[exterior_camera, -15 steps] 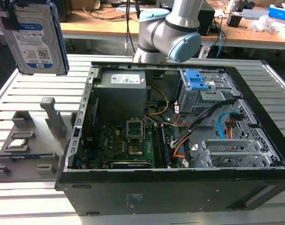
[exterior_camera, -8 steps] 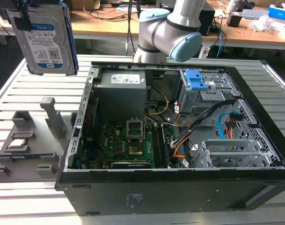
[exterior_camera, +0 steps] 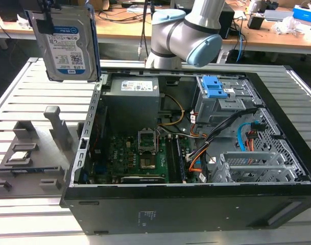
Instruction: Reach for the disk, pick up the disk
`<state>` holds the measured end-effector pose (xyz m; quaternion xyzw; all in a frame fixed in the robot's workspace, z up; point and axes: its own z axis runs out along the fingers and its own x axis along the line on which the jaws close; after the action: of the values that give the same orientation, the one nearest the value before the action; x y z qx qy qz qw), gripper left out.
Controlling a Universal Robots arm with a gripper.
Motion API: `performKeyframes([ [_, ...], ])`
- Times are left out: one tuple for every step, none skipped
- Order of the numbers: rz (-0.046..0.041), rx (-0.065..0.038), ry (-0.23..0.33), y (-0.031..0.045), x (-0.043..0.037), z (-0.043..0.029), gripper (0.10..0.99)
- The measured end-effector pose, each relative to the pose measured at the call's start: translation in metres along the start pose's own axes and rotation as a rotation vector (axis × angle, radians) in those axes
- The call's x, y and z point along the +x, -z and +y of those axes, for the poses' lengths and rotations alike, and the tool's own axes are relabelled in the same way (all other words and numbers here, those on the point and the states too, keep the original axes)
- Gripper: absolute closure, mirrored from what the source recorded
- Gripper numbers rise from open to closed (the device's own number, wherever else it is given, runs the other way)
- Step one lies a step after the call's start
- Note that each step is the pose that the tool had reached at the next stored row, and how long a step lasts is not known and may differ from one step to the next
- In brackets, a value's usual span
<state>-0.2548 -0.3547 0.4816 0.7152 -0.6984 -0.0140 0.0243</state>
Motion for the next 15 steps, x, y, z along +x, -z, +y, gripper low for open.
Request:
performKeyframes([
  [0.0,0.0,0.0,0.0003,0.0,-0.0056,0.718],
  [0.0,0.0,0.0,0.0006,-0.0001,-0.0115,0.718],
  [0.0,0.0,0.0,0.0008,-0.0001,-0.0149,0.718],
  [0.0,0.0,0.0,0.001,-0.0001,-0.0179,0.718],
  [0.0,0.0,0.0,0.0012,-0.0001,-0.0208,0.718],
  [0.0,0.0,0.0,0.0013,-0.0002,-0.0239,0.718],
  [0.0,0.0,0.0,0.0016,-0.0002,-0.0295,0.718],
  [0.0,0.0,0.0,0.0019,-0.0003,-0.0349,0.718],
  [-0.0001,0.0,0.0,0.002,-0.0003,-0.0377,0.718],
  [0.0,0.0,0.0,0.0022,-0.0003,-0.0408,0.718],
  [0.0,0.0,0.0,0.0025,-0.0002,-0.0462,0.718],
  [0.0,0.0,0.0,0.0027,-0.0003,-0.0489,0.718],
  [0.0,0.0,0.0,0.0028,-0.0003,-0.0514,0.718],
  [0.0,0.0,0.0,0.0032,-0.0003,-0.0574,0.718],
  [-0.0001,0.0,0.0,0.0034,-0.0003,-0.0624,0.718],
])
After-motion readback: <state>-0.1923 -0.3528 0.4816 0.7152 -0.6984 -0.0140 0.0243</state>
